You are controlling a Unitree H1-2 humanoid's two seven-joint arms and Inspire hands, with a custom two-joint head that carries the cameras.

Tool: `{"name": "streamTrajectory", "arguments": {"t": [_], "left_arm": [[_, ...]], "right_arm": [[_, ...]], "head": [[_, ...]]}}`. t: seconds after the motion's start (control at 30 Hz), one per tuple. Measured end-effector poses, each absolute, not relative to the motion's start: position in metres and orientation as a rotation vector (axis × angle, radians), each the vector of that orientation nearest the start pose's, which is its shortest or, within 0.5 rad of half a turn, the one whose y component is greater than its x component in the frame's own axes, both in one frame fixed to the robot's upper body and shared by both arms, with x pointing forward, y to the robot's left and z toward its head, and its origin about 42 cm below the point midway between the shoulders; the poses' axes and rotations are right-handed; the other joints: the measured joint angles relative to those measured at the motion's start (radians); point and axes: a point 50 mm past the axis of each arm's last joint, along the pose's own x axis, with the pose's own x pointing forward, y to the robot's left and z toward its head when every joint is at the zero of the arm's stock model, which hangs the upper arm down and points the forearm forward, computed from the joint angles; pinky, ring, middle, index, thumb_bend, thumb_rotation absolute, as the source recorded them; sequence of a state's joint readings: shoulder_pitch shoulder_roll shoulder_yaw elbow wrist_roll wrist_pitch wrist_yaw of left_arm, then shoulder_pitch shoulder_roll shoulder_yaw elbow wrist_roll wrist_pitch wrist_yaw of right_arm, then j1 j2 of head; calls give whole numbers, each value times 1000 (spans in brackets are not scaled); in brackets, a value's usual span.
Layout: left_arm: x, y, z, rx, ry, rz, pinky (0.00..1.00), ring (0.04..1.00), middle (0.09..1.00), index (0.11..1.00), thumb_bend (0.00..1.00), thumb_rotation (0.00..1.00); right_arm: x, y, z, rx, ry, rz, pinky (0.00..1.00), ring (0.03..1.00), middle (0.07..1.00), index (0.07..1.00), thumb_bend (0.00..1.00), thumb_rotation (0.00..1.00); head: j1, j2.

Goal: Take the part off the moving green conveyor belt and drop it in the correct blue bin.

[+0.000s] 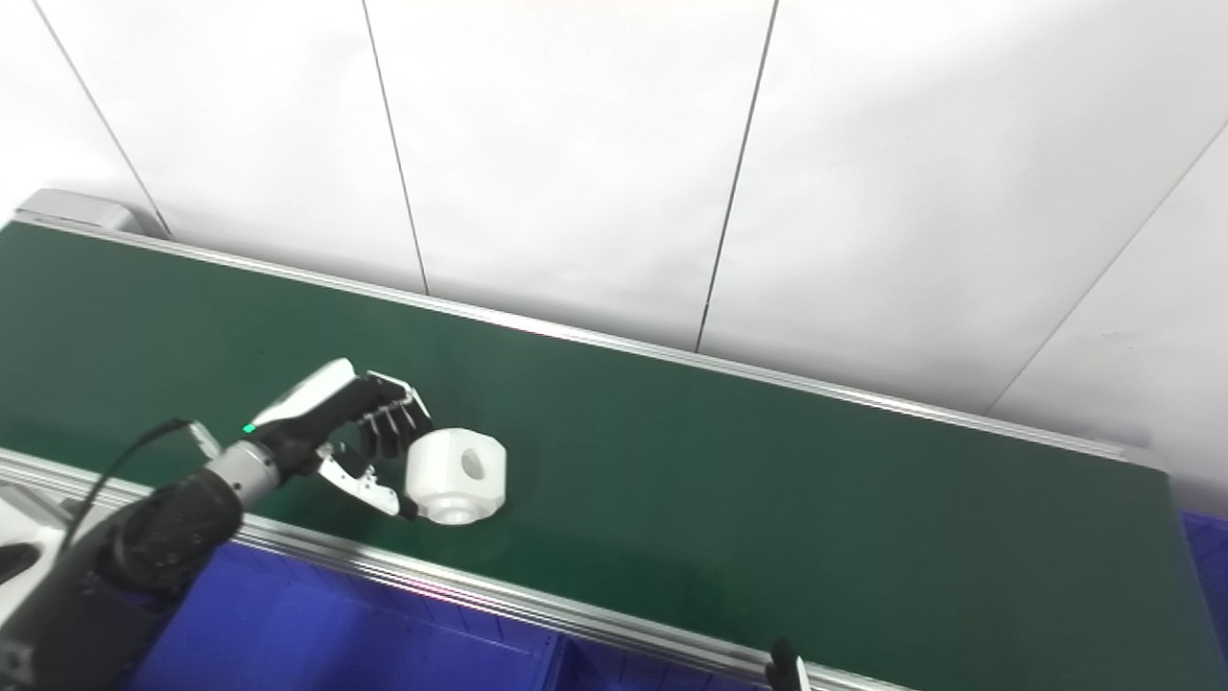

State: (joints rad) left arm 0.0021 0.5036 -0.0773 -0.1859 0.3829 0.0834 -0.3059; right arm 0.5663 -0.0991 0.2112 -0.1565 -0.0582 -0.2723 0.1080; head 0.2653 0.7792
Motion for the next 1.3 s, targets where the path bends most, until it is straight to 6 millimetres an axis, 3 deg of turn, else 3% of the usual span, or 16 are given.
{"name": "streamTrajectory", "arguments": {"t": [0.3, 0.47, 0.53, 0.73, 0.97, 1.13, 1.3], "left_arm": [[241, 311, 204, 909, 2, -384, 420, 479, 514, 463, 521, 0], [212, 299, 219, 915, -8, -435, 404, 437, 477, 488, 525, 0], [202, 296, 216, 909, 23, -463, 400, 434, 474, 491, 525, 0], [174, 299, 197, 912, 149, -492, 415, 460, 491, 480, 524, 0], [143, 310, 150, 956, 285, -587, 345, 397, 468, 492, 524, 0], [134, 316, 140, 1109, 289, -669, 357, 411, 476, 490, 523, 0], [138, 311, 139, 1197, 271, -709, 357, 417, 479, 490, 522, 0]], "right_arm": [[91, -217, 64, -32, 133, 218, 1000, 1000, 1000, 1000, 802, 1000], [92, -234, 65, -31, 155, 212, 996, 983, 1000, 1000, 819, 1000], [92, -240, 66, -39, 160, 209, 982, 977, 996, 1000, 829, 1000], [98, -245, 72, -37, 149, 207, 916, 941, 973, 1000, 848, 1000], [103, -244, 76, 0, 154, 224, 898, 926, 953, 983, 856, 980], [108, -242, 78, 2, 152, 231, 897, 927, 949, 979, 870, 965], [107, -242, 79, 2, 156, 231, 896, 927, 949, 982, 867, 972]], "head": [[146, 72], [179, 89], [201, 112], [206, 121], [206, 123], [189, 121], [181, 129]]}}
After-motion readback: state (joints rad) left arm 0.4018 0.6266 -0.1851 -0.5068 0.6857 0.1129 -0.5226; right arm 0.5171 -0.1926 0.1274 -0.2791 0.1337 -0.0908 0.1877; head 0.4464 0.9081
